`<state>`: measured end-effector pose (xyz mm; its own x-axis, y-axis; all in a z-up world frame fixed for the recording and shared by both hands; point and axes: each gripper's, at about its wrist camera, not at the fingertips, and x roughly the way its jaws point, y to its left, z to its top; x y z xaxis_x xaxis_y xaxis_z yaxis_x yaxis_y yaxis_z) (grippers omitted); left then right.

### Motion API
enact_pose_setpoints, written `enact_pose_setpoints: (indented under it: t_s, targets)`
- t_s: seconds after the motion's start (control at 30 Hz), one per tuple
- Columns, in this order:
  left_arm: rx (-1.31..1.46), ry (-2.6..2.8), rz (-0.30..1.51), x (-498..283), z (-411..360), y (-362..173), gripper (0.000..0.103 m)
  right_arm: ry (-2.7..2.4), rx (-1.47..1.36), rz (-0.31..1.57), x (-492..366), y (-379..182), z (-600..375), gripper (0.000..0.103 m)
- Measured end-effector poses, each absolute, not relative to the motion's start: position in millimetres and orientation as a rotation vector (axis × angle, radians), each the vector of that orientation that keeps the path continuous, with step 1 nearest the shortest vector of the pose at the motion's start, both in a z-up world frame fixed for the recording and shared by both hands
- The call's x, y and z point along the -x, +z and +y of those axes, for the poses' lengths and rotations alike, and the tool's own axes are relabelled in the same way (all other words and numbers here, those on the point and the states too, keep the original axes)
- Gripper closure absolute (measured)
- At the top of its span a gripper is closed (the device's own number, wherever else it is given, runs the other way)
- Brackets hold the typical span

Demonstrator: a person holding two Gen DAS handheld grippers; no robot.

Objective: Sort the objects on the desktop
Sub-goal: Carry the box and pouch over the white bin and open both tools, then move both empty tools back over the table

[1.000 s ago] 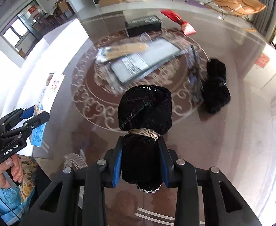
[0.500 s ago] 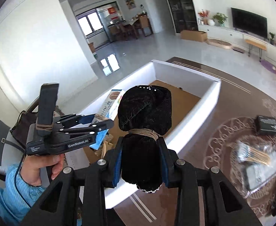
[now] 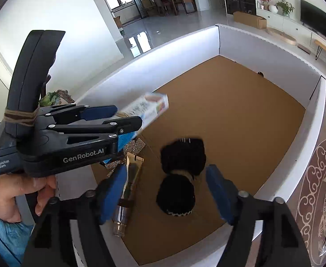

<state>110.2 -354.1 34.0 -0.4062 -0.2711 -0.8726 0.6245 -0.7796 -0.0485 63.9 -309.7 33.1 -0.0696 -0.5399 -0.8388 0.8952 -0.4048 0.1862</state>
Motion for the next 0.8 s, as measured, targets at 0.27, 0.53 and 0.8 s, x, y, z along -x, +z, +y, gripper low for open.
enact_pose_setpoints:
  t_s: [0.27, 0.53, 0.8]
  targets:
    - [-1.145, -2.246, 0.453, -116.6, -329.3, 64.3, 0.014, -1.839, -0.875, 0.347, -59.2, 76.6, -230.5, 0.011]
    - [-1.033, -2.584, 0.373, -99.1, -211.3, 119.3, 0.014, -2.253, -0.807, 0.386, -32.8, 39.0, -48.5, 0.000]
    - [-1.246, -2.807, 0.252, -33.3, -67.5, 86.1, 0.000, -2.516, -1.124, 0.340, 4.2, -2.9, 121.9, 0.000]
